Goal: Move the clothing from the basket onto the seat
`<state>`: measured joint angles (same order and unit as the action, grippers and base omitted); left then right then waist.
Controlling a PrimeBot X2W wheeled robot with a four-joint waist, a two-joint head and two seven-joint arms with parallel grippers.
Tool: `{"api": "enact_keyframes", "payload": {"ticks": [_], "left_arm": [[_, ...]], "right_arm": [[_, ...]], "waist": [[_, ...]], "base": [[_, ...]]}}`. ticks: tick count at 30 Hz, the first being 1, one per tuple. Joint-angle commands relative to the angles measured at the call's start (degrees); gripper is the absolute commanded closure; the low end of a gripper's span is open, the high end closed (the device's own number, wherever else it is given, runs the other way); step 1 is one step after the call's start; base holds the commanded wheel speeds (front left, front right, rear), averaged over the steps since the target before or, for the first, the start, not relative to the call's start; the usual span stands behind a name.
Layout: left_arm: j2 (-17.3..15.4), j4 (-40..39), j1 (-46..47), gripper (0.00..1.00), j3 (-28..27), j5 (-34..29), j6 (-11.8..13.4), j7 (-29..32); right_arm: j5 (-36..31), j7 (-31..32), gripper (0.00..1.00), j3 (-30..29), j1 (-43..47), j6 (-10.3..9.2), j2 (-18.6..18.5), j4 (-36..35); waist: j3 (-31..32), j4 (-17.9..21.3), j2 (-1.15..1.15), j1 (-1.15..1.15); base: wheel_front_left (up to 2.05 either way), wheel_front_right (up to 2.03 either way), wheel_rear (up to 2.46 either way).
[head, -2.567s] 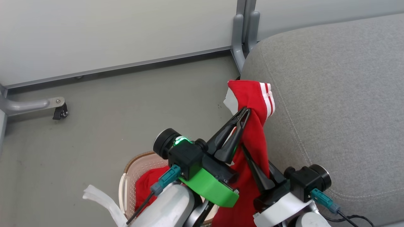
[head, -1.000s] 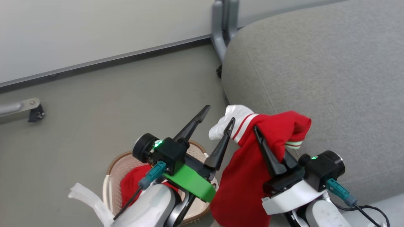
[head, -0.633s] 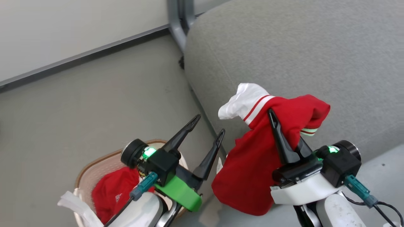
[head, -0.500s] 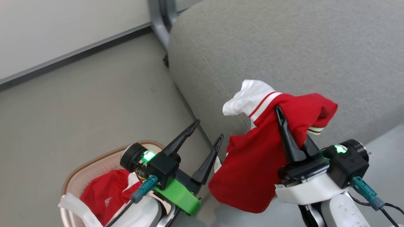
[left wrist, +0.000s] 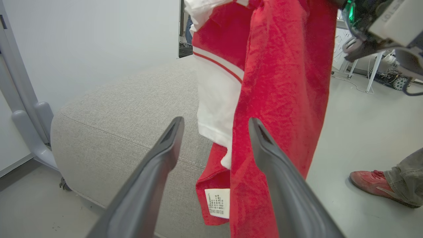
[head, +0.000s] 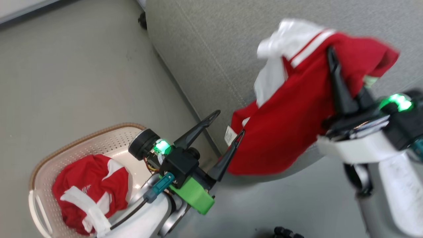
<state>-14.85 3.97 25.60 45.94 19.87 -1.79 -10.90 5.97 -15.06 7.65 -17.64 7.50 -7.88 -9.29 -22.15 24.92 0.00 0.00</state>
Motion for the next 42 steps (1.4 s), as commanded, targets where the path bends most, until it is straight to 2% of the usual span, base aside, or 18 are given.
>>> {"api": "enact_keyframes", "payload": {"ticks": [1, 10, 13, 16, 21, 24, 29, 34, 35, 36, 39, 42], "left_arm": [[0.02, -0.26, 1.82, 0.0, -0.17, -0.98, -0.33, 0.11], [0.25, -0.8, 7.8, 0.0, 0.77, -2.75, -1.77, 0.64], [0.53, -1.05, 9.09, 0.0, 0.76, -3.2, -1.83, 0.3], [0.7, -1.03, 9.94, 0.0, 0.83, -3.56, -1.77, -0.06], [1.59, -0.78, 11.61, 0.0, 1.08, -4.18, -1.65, -0.82], [2.06, -0.41, 12.16, 0.0, 1.1, -4.34, -1.44, -1.2], [2.46, 0.44, 12.07, 0.0, 0.9, -3.82, -0.88, -1.99], [3.11, 1.48, 11.26, 0.0, 1.27, -3.16, -0.91, -2.57], [3.36, 1.94, 11.04, 0.0, 1.36, -3.01, -1.02, -2.78], [3.69, 2.41, 10.76, 0.0, 1.5, -2.82, -1.22, -2.9], [4.51, 3.43, 10.19, 0.0, 1.72, -2.46, -1.67, -3.47], [5.75, 4.65, 9.31, 0.0, 0.88, -1.92, -0.72, -4.01]], "right_arm": [[-0.17, -0.17, 1.0, -1.06, -3.68, -0.03, -1.39, 0.24], [5.56, -0.17, 1.0, -11.04, -22.86, -0.04, -11.8, 4.52], [7.69, -0.17, 1.0, -13.57, -28.73, -0.04, -15.67, 8.19], [9.55, -0.16, 1.0, -15.79, -32.82, -0.04, -17.68, 11.82], [13.05, -0.16, 1.0, -16.27, -35.27, -0.05, -21.67, 22.21], [13.3, -0.17, 1.0, -15.91, -34.71, -0.05, -21.98, 28.29], [12.3, -0.17, 1.0, -17.72, -33.99, -0.04, -19.34, 37.68], [9.92, -0.17, 1.0, -22.34, -32.42, -0.05, -16.91, 41.76], [9.68, -0.15, 0.93, -23.27, -31.74, -0.05, -15.8, 42.92], [9.12, -0.15, 0.0, -24.25, -31.15, -0.04, -15.1, 43.13], [7.4, -0.16, 0.0, -26.22, -28.35, -0.05, -14.39, 42.15], [5.67, -0.16, 0.0, -27.18, -23.56, -0.04, -12.4, 39.65]], "waist": [[-6.24, -2.15, 0.0, 0.0], [-15.36, -7.83, 0.0, 0.0], [-17.82, -9.7, 0.0, 0.0], [-19.56, -11.22, 0.0, 0.0], [-22.31, -13.91, 0.0, 0.0], [-23.34, -14.96, 0.0, 0.0], [-23.51, -15.44, 0.0, 0.0], [-22.38, -15.31, 0.0, 0.0], [-21.79, -15.28, 0.0, 0.0], [-21.12, -15.31, 0.0, 0.0], [-18.8, -15.82, 0.0, 0.0], [-15.67, -16.6, 0.0, 0.0]], "base": [[0.0, 0.0, 0.0], [0.0, 0.0, 0.0], [0.0, 0.0, 0.0], [0.0, 0.0, 0.0], [0.0, 0.0, 0.0], [0.0, 0.0, 0.0], [0.0, 0.0, 0.0], [0.0, 0.0, 0.0], [0.0, 0.0, 0.0], [0.0, 0.0, 0.0], [0.0, 0.0, 0.0], [0.0, 0.0, 0.0]]}}
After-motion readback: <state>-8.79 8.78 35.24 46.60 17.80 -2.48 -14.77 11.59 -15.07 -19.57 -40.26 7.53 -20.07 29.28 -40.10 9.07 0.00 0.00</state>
